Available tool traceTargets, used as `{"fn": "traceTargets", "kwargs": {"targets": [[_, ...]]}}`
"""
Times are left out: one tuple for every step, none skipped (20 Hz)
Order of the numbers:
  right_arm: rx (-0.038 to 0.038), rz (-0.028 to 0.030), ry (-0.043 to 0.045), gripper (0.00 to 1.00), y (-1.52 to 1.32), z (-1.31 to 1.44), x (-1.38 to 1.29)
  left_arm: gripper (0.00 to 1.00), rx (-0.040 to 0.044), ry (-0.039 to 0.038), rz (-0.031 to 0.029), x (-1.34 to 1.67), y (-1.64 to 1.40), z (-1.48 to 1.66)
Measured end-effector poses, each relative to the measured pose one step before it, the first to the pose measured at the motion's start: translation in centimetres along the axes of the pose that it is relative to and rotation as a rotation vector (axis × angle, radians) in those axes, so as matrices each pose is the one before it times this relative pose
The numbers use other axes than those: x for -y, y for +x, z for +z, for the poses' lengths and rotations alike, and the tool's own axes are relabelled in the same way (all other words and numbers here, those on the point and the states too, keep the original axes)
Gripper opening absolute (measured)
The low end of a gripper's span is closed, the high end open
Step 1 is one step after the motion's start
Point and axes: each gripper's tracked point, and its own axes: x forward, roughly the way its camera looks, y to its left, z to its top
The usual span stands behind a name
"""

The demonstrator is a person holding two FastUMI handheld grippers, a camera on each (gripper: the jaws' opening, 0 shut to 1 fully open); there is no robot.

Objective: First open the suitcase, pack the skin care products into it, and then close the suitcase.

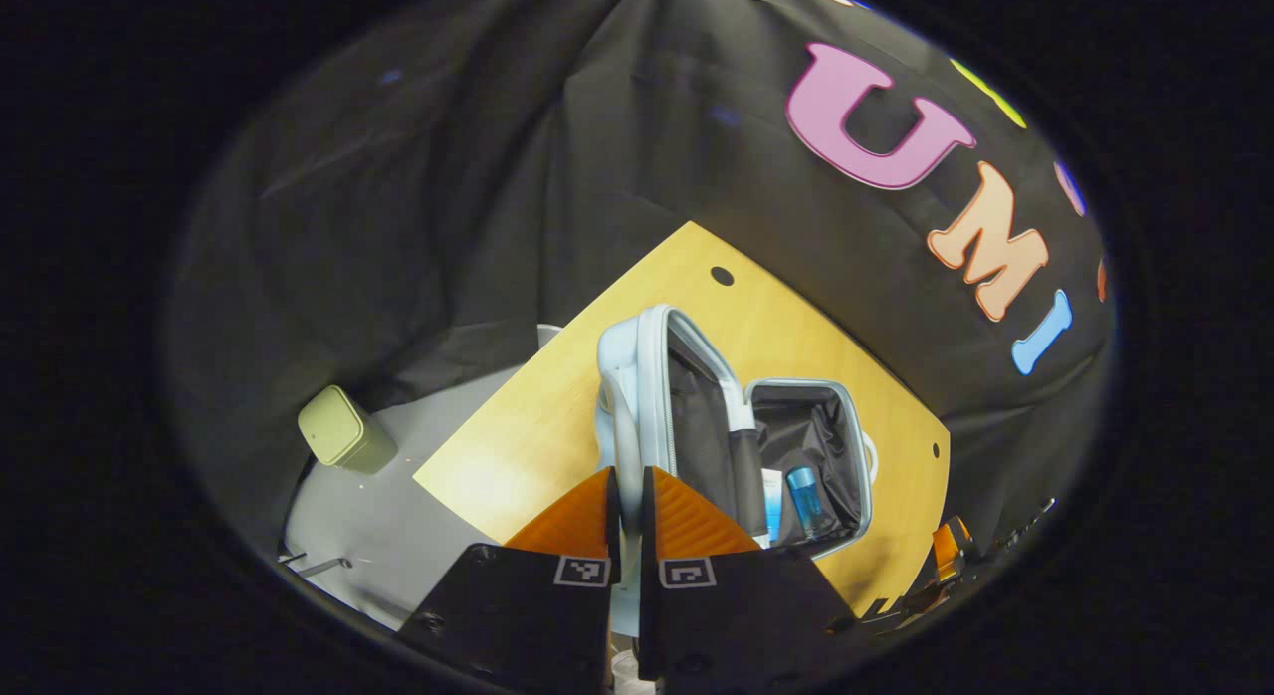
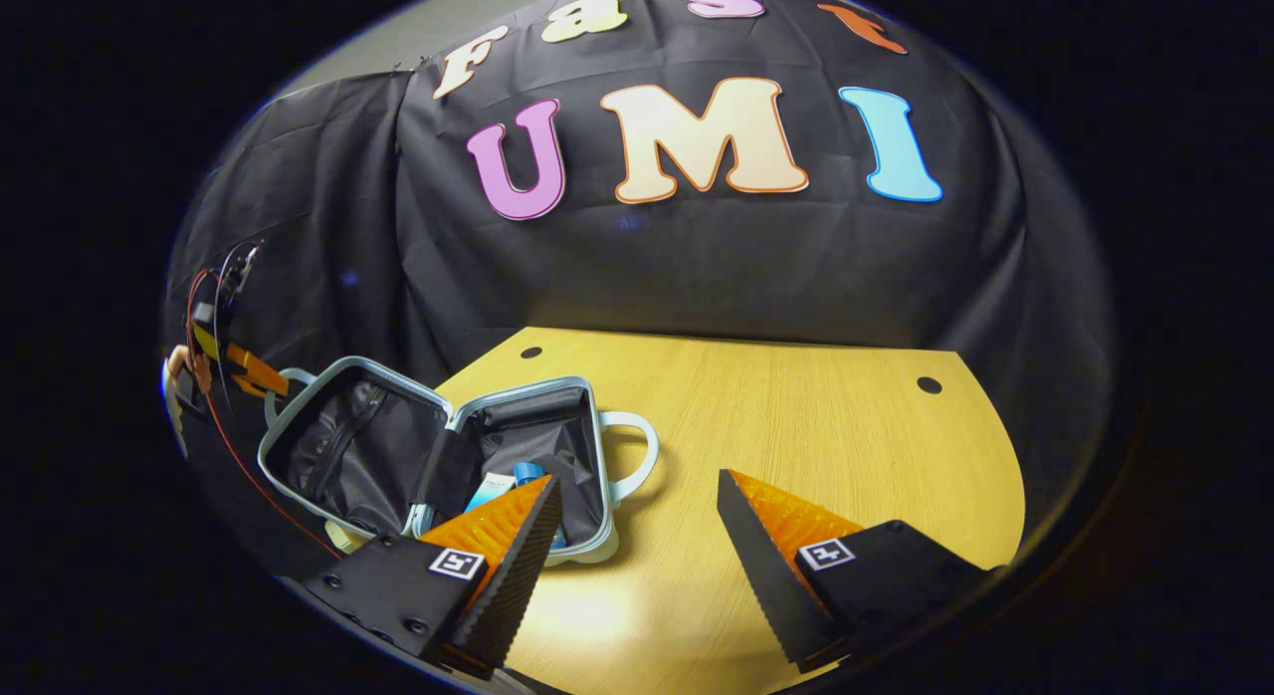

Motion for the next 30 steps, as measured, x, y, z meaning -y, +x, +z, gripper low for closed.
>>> {"fn": "traceTargets", "kwargs": {"targets": [[0.00755,0.00195,0.00003,0.98,-0.094,0.259,0.126,0.04,0.00339,0.01512,0.00103,1.201,-0.493,0.319],[0.00545,0.00214,0.00077,0.95,-0.071,0.18,0.126,0.04,0.00415,0.02306,-0.00735,1.457,-0.404,0.39],[0.00584,0.00091,-0.00098,0.95,-0.051,0.236,0.143,0.04,0.00676,0.02171,-0.00216,1.428,-0.24,0.366],[0.00335,0.00083,-0.00151,0.99,-0.048,0.198,0.19,0.04,0.00366,0.02423,-0.00505,1.46,-0.407,0.274],[0.00559,0.00132,-0.00464,0.99,-0.078,0.066,0.216,0.04,0.0035,0.02276,-0.00915,1.534,-0.366,0.345],[0.00659,-0.00304,-0.00511,0.99,-0.107,0.232,0.276,0.04,-0.00032,0.02253,-0.01167,1.554,-0.385,0.162],[0.00342,-0.00123,-0.0024,0.99,-0.176,0.093,0.297,0.04,-0.00279,0.02326,-0.01726,1.783,-0.204,0.2],[0.00435,-0.00051,0.00116,0.95,-0.071,0.069,0.293,0.04,-0.00205,0.02025,-0.02183,1.831,-0.254,0.205],[0.00461,0.00136,0.00466,0.99,-0.179,-0.022,0.251,0.04,0.0003,0.0181,-0.02834,1.99,0.073,0.182],[0.004,0.00257,0.00783,0.99,-0.044,0.09,0.186,0.04,0.00134,0.01717,-0.02604,1.844,0.214,0.067],[0.00265,0.00175,0.00771,0.98,-0.119,0.052,0.225,0.04,0.00238,0.02068,-0.02848,1.963,0.512,0.331],[0.00285,0.00019,0.00621,0.98,-0.19,0.026,0.352,0.05,-0.00437,0.01398,-0.02414,1.866,0.526,0.027],[-0.0013,-0.00161,0.00481,0.98,-0.195,-0.033,0.407,0.05,-0.00248,0.01339,-0.02705,1.657,0.695,-0.26],[0.00019,-0.00348,0.00189,0.98,-0.316,-0.056,0.468,0.05,-0.00538,0.00857,-0.02932,1.532,0.71,-0.14],[0.00206,-0.00588,0.00205,0.98,-0.383,0.034,0.497,0.05,-0.00683,0.00347,-0.03392,1.709,1.101,0.147],[0.00037,-0.00464,0.00469,0.98,-0.331,-0.118,0.476,0.05,-0.00645,0.00018,-0.03317,1.538,1.009,-0.004],[0.00072,-0.00543,0.00414,0.98,-0.277,0.001,0.516,0.05,-0.01396,-0.00002,-0.0305,1.501,1.238,-0.227],[-0.00371,-0.00347,0.00253,0.98,-0.275,-0.166,0.448,0.05,-0.01475,-0.00442,-0.02244,1.312,1.237,-0.179],[0.00024,-0.00764,-0.00345,0.98,-0.293,0.007,0.534,0.05,-0.01812,-0.00437,-0.01922,0.908,1.13,-0.376],[0.00282,-0.01226,-0.004,0.98,-0.357,0.09,0.716,0.05,-0.0121,-0.01092,-0.00865,0.757,1.184,-0.321],[0.00231,-0.00896,-0.00041,0.98,-0.385,0.069,0.651,0.06,-0.00629,-0.00795,-0.00779,0.864,1.373,0.009],[0.00578,-0.01251,0.00447,0.98,-0.314,0.17,0.629,0.06,-0.00429,-0.00676,-0.0062,0.653,1.317,0.042],[0.00343,-0.00673,0.00966,0.98,-0.312,0.173,0.573,0.06,-0.01242,-0.00964,-0.00342,0.334,1.582,-0.321],[0.00491,-0.0084,0.01087,0.98,-0.291,0.064,0.506,0.06,-0.01539,-0.01348,0.00002,0.344,1.685,-0.375],[0.00327,-0.01171,0.00915,0.98,-0.278,0.095,0.633,0.06,-0.01968,-0.01347,0.001,0.274,1.581,-0.208],[0.00429,-0.01239,0.00752,0.98,-0.182,0.046,0.574,0.06,-0.01843,-0.01547,0.00102,0.248,1.494,-0.355],[0.0061,-0.01136,0.00895,0.98,-0.245,0.158,0.554,0.05,-0.01654,-0.01404,0.00107,0.222,1.632,-0.354],[0.00245,-0.00575,0.00938,0.98,-0.355,0.06,0.344,0.05,-0.01332,-0.01114,0.00409,0.079,1.51,-0.243],[0.00172,-0.00927,0.00532,0.98,-0.09,0.016,0.464,0.06,-0.01264,-0.004,0.00429,-0.035,1.353,-0.076],[0.00108,-0.00824,0.00106,0.94,-0.143,0.141,0.385,0.05,-0.0132,0.00072,0.00053,-0.06,1.392,-0.298]]}}
